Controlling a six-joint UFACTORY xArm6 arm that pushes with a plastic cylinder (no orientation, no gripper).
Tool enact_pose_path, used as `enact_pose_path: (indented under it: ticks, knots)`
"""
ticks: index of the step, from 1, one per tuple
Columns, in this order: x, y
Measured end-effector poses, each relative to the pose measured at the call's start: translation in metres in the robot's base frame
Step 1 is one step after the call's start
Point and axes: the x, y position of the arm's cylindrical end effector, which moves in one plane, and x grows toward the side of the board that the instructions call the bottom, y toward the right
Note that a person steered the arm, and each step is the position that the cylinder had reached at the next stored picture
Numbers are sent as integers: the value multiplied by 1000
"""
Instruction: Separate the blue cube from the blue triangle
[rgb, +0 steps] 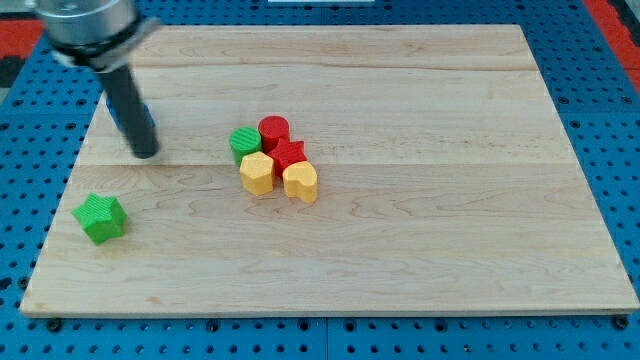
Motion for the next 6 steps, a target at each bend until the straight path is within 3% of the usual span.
enact_pose_path:
  ticks: [1, 2, 3, 4, 5, 6]
  knots:
    - [-18, -65]
    - [-55, -38]
    - [-85, 45]
    - [-85, 86]
    - [-84, -17]
    - [-46, -29]
